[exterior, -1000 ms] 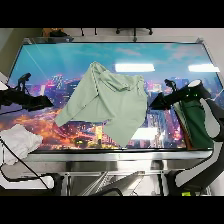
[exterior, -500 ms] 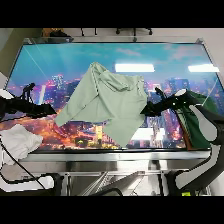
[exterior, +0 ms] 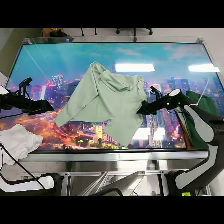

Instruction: Fold the shirts.

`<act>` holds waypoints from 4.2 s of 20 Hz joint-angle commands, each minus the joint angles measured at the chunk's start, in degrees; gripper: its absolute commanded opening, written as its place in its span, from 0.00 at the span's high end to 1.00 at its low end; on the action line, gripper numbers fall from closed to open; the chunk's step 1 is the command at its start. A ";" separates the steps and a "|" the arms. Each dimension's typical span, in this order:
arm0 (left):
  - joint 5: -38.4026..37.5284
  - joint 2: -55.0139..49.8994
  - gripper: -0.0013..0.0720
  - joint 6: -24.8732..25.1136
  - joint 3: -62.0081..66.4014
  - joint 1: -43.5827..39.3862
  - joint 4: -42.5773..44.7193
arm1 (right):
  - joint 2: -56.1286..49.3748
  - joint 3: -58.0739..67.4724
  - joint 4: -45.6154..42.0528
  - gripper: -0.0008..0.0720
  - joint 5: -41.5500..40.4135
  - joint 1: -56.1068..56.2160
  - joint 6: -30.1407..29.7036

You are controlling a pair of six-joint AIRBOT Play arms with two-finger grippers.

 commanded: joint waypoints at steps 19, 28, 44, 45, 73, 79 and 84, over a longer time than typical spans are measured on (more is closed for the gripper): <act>6.78 0.00 0.27 -3.58 -17.29 -28.89 0.66 | 9.66 0.28 -9.07 0.97 6.84 -8.92 2.60; 6.58 -2.49 0.97 -2.40 -17.27 -30.38 0.55 | 9.73 0.31 -8.83 0.97 6.86 -8.92 2.62; 8.57 38.10 0.97 -12.11 48.83 -3.56 -14.86 | 43.52 42.99 14.73 0.97 -8.02 -14.25 -6.25; 9.40 39.98 0.97 -11.87 46.93 -1.64 -14.88 | 44.52 42.99 14.75 0.97 -8.15 -14.27 -6.38; -1.27 -20.72 0.07 -11.63 37.11 -12.85 -11.85 | -9.03 37.22 -0.37 0.36 1.18 -10.12 -4.37; -13.03 -8.20 0.07 -12.48 8.41 -6.75 -11.76 | -6.71 37.09 -4.98 0.59 18.56 -17.31 -2.99; -0.90 3.26 0.07 -10.47 -19.87 -5.46 -5.70 | -6.49 37.09 -4.90 0.59 20.94 -18.12 -3.15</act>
